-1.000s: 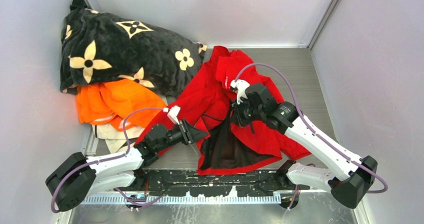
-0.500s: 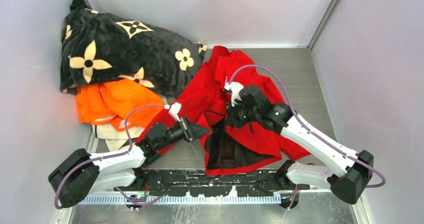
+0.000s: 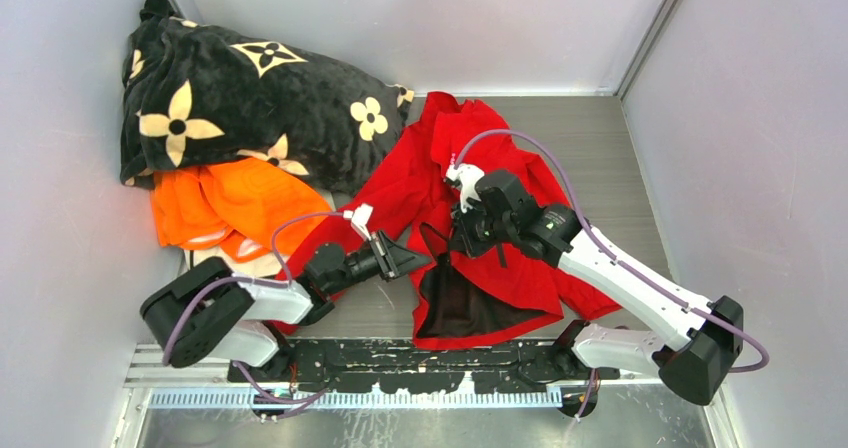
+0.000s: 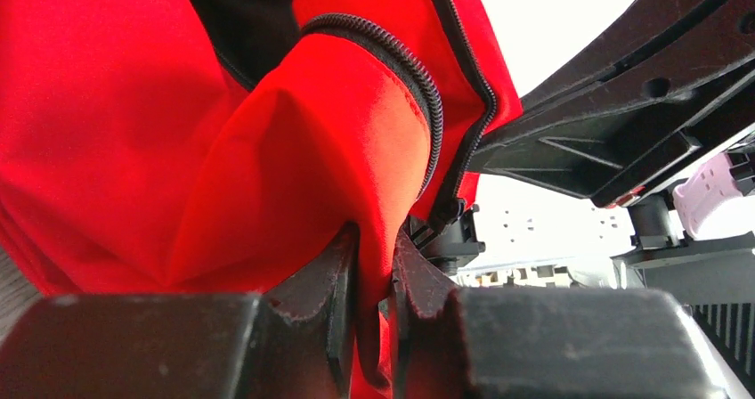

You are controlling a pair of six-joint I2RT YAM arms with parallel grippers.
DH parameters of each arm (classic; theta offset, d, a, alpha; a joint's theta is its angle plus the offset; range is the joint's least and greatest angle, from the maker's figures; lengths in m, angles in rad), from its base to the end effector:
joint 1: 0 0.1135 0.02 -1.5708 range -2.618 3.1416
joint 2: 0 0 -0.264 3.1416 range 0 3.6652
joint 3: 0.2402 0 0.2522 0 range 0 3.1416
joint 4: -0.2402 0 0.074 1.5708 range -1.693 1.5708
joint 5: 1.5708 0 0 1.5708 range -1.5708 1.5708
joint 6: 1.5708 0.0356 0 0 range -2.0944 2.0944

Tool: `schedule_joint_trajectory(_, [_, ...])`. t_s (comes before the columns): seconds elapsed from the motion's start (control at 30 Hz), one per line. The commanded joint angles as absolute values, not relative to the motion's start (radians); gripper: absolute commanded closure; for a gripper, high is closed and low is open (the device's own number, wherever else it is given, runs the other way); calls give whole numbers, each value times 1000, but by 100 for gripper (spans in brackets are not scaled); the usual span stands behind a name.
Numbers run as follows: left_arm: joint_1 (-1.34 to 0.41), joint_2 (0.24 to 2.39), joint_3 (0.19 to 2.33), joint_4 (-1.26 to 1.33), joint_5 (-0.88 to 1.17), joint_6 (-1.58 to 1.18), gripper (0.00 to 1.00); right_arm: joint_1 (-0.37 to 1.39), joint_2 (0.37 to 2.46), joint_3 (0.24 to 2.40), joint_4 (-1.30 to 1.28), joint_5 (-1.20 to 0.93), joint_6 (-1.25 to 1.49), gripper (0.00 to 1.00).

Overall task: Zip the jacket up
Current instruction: Insert the zipper into the jacket.

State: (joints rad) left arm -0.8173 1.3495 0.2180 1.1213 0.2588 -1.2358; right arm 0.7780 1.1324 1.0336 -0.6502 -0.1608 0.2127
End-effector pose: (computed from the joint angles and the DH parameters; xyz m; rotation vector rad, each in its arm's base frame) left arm 0.1500 -0.1732 0.1738 -0.1542 1.8964 -1.7251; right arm 0.1652 0.1708 0.3138 -0.7526 2.2883 0.6692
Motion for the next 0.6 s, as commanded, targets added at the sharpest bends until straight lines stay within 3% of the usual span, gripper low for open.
schedule_joint_trajectory(0.0, [-813,1440,258,1398,296,-1308,82,786,1125,1049,-585,-149,199,99])
schedule_joint_trajectory(0.13, [-813,1481,274,1431,311,-1333,95,786,1121,1044,-591,-131,186,99])
schedule_joint_trajectory(0.57, [-814,1449,295,1430,286,-1338,97,785,1124,1078,-609,-60,134,99])
